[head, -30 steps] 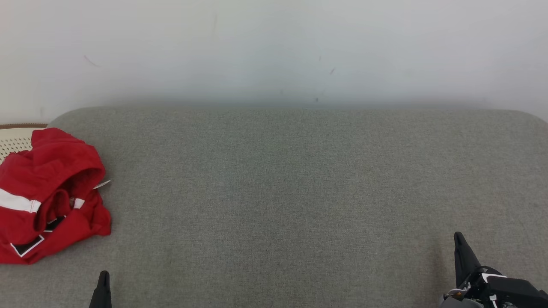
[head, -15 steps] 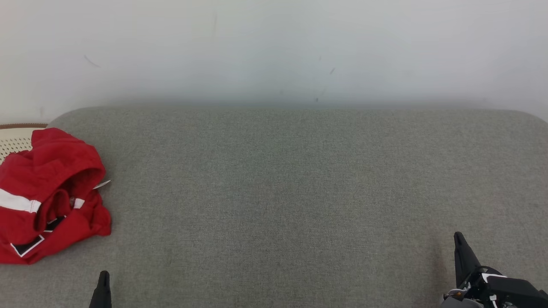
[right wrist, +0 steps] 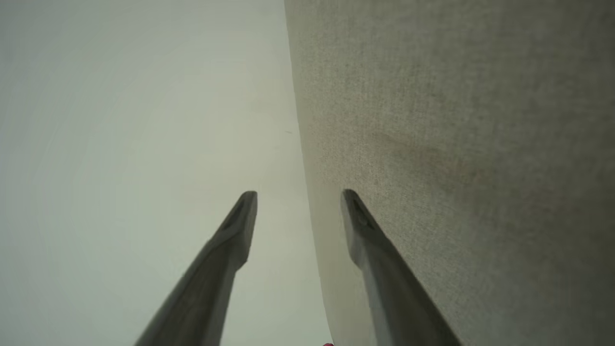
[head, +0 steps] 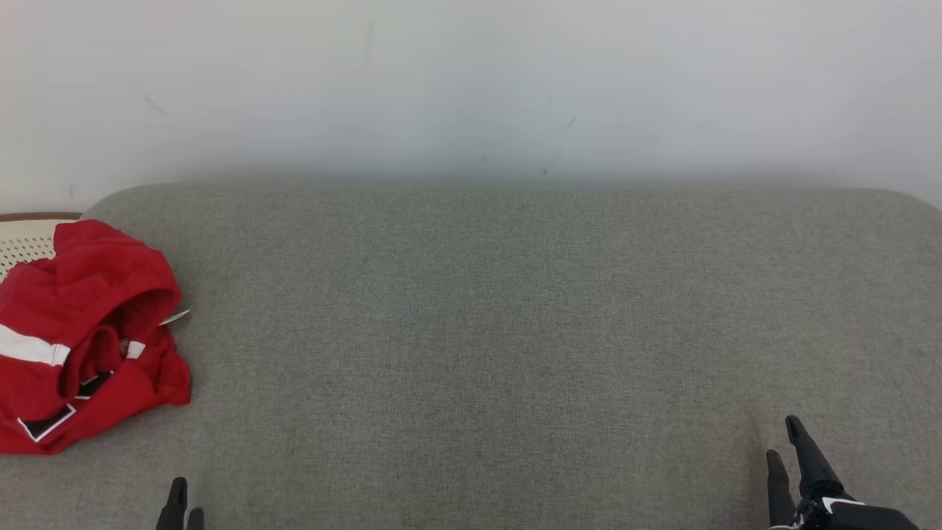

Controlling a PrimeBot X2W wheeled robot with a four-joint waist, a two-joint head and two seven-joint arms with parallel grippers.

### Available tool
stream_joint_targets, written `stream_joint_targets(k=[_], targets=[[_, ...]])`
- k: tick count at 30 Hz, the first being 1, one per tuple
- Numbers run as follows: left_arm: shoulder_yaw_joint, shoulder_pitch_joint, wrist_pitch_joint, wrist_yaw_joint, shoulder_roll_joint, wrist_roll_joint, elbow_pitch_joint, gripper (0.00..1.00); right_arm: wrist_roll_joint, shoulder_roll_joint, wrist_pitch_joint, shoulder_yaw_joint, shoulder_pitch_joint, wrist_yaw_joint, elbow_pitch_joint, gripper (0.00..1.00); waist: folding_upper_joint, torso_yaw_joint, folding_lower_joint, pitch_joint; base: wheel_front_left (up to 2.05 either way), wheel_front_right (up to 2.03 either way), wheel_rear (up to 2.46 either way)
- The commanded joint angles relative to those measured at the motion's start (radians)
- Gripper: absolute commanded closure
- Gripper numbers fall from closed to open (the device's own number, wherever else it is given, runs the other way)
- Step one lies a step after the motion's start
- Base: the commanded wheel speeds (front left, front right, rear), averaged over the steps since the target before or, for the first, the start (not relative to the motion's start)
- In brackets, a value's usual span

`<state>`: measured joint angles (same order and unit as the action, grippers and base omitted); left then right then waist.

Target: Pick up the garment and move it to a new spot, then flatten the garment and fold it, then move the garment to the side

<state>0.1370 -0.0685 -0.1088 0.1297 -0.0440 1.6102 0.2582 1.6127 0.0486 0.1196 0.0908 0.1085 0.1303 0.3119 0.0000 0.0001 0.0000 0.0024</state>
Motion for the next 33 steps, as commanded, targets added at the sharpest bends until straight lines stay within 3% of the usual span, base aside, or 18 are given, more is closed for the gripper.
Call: stream_joint_targets(k=[1, 11, 33], targets=[[-0.004, -0.008, 0.012, 0.0, -0.003, -0.009, -0.008, 0.0, -0.008, 0.003, -0.006, -0.006, 0.01, 0.0, -0.015, 0.0, 0.0, 0.0, 0.0, 0.001, 0.0, 0.0, 0.0], [-0.004, -0.018, 0.057, 0.0, -0.004, -0.141, -0.017, 0.0, -0.102, 0.037, -0.059, -0.064, 0.023, 0.0, -0.026, 0.0, 0.0, -0.002, 0.0, 0.004, 0.0, 0.0, 0.0], [-0.019, -0.023, 0.149, -0.022, -0.005, -0.617, -0.042, 0.0, -0.512, 0.07, -0.152, -0.163, 0.03, 0.0, -0.037, 0.0, 0.0, -0.011, 0.0, 0.007, 0.0, 0.0, 0.0]])
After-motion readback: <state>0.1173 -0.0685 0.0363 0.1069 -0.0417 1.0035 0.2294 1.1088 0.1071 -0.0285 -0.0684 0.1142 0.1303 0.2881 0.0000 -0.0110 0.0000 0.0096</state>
